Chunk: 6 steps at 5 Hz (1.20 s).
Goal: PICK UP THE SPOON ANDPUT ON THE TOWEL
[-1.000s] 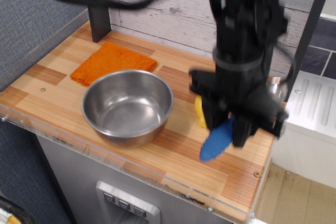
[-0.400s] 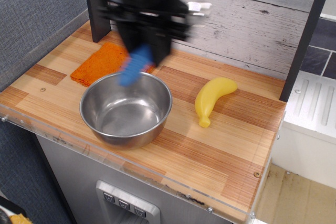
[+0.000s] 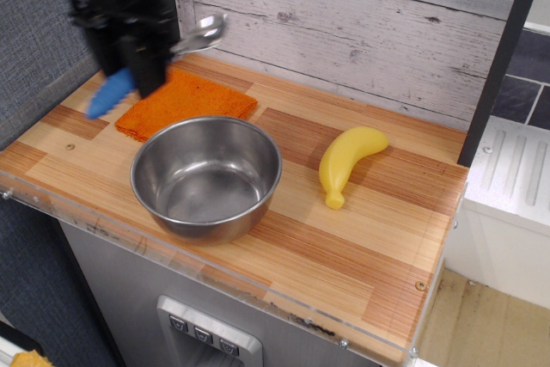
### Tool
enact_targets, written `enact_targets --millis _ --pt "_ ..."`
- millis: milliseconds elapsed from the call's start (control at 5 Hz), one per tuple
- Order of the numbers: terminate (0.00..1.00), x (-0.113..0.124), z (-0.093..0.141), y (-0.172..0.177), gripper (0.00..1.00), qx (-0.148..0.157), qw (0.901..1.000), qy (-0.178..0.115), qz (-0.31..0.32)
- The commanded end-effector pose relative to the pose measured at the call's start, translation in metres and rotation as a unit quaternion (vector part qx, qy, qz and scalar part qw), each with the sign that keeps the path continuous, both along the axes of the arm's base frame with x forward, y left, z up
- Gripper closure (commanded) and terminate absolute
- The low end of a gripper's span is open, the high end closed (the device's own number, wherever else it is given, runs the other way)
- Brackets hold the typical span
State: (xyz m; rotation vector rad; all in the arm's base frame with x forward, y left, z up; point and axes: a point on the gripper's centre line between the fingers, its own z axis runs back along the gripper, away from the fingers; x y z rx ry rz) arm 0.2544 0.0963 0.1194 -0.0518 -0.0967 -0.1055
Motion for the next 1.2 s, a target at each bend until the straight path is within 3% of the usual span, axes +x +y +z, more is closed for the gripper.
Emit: enact_targets --millis 0,400,600,800,1000 --pt "0.00 0.019 -0.018 0.046 1.00 0.022 0.9989 -0.022 0.036" --pt "0.00 0.034 -0.042 0.057 1.00 -0.006 0.9910 -0.039 0.128" --pt "0.00 0.043 -0.055 0.061 1.00 -0.021 0.9882 -0.043 0.146" --pt "0.00 0.053 -0.064 0.055 0.00 -0.032 0.9903 -0.036 0.130" --pt "0.00 0.055 -0.056 0.046 0.00 -0.036 0.9908 -0.043 0.123"
